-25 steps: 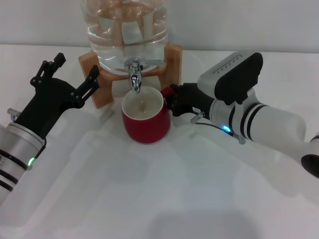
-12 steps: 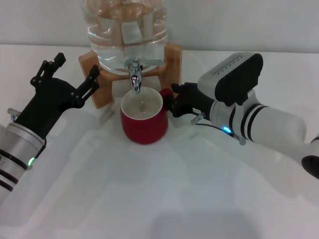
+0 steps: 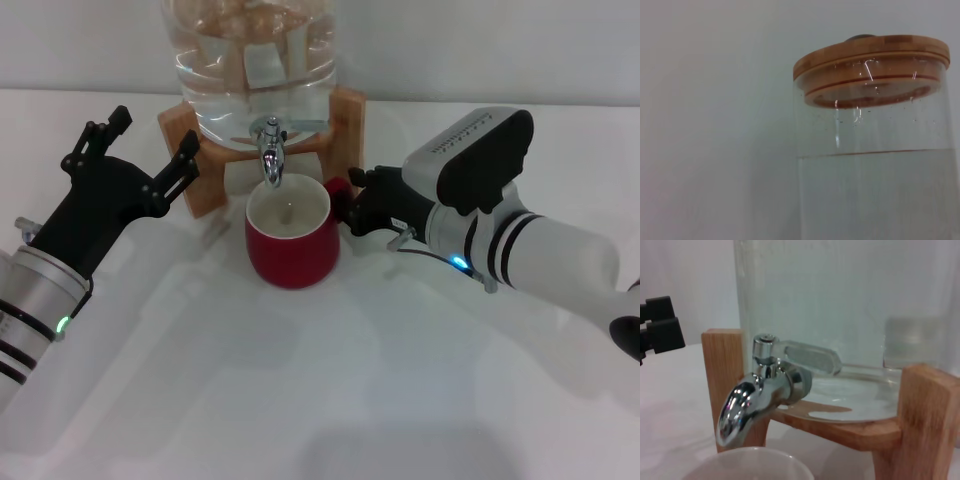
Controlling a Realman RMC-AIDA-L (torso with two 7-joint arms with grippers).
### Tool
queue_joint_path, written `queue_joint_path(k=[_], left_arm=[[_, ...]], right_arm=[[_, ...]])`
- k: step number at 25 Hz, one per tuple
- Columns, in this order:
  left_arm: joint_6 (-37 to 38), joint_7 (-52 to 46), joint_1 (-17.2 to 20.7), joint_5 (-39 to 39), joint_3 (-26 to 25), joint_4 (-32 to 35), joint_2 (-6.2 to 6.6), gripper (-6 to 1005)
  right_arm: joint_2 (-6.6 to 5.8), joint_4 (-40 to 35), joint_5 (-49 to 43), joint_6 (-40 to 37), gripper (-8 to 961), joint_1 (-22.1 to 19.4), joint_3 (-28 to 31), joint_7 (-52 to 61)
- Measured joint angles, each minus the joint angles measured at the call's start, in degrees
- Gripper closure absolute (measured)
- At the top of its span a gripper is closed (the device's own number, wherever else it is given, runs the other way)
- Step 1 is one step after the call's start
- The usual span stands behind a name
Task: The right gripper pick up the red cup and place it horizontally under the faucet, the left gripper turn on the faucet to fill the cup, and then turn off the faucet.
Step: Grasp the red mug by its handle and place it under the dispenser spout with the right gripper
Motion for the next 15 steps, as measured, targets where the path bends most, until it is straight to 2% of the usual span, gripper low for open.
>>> queue_joint_path(k=[15], left_arm=[[0.0, 0.0, 0.1, 0.0, 0.0, 0.0, 0.00, 125]], right_arm=[[0.01, -0.1, 0.0, -1.3, 626, -1.3, -0.7, -0.1]])
